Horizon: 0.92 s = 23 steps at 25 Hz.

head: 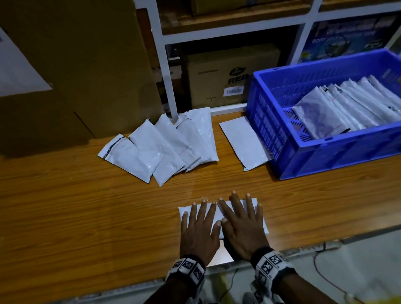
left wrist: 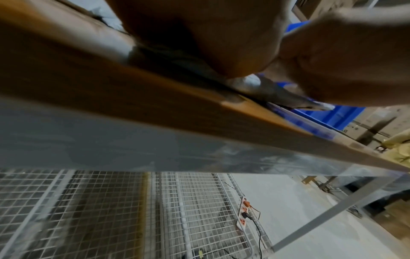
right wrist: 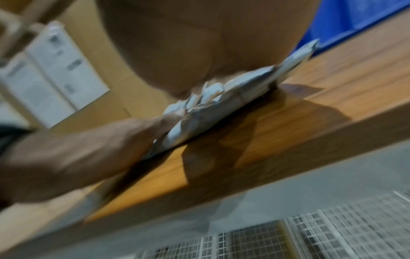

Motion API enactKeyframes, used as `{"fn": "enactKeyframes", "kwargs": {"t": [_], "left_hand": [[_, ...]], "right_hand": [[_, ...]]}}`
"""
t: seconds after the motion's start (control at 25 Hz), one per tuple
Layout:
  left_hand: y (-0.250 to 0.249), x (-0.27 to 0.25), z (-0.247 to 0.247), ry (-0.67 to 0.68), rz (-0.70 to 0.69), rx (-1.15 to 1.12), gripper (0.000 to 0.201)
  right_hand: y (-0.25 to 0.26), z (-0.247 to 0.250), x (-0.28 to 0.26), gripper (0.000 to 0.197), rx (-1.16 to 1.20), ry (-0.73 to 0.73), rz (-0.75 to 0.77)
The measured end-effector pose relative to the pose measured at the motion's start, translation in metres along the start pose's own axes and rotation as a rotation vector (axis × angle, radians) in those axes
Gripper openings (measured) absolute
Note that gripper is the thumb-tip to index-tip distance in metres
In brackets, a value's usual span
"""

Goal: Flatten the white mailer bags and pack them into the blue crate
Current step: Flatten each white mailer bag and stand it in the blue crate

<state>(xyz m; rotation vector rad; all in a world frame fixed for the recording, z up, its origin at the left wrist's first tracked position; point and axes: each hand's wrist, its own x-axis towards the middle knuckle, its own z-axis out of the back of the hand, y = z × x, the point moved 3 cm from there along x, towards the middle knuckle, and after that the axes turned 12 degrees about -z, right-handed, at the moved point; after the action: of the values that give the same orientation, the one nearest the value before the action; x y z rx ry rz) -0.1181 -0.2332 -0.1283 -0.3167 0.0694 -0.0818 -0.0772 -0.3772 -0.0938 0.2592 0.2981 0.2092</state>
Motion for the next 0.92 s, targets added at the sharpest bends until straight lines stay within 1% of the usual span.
{"fn": "enactKeyframes", "kwargs": {"t": [0.08,0.24,0.4,0.52,0.64,0.72,0.84,0.92], "left_hand": [[-0.002,-0.001,0.001,-0.001,0.008,0.013,0.057],[-0.003,-0.009,-0.004,-0.013,0.003,0.026,0.055],[-0.001,-0.006,-0.003,-0.011,0.012,0.031,0.056],[-0.005,-0.003,0.004,-0.014,0.013,0.064,0.056],[-0.010,-0.004,0.004,-0.018,0.041,0.036,0.056],[-0.009,-0.007,-0.001,-0.015,0.071,-0.001,0.057],[-0.007,-0.008,-0.005,0.002,0.064,-0.020,0.060],[-0.006,-0.005,-0.006,0.020,0.056,-0.016,0.060]], "right_hand": [[0.004,-0.003,-0.002,0.053,-0.016,-0.030,-0.011],[0.001,-0.021,-0.006,0.053,-0.061,-0.004,-0.021],[0.001,-0.022,-0.001,0.057,-0.082,0.017,-0.043],[0.002,-0.019,0.004,0.054,-0.087,0.064,-0.042],[-0.001,-0.018,0.006,0.054,-0.067,0.109,-0.013],[-0.003,-0.020,0.010,0.056,-0.055,0.167,0.004],[-0.009,-0.016,0.013,0.065,-0.121,0.231,0.046],[-0.013,-0.009,0.012,0.066,-0.074,0.186,0.050]]}}
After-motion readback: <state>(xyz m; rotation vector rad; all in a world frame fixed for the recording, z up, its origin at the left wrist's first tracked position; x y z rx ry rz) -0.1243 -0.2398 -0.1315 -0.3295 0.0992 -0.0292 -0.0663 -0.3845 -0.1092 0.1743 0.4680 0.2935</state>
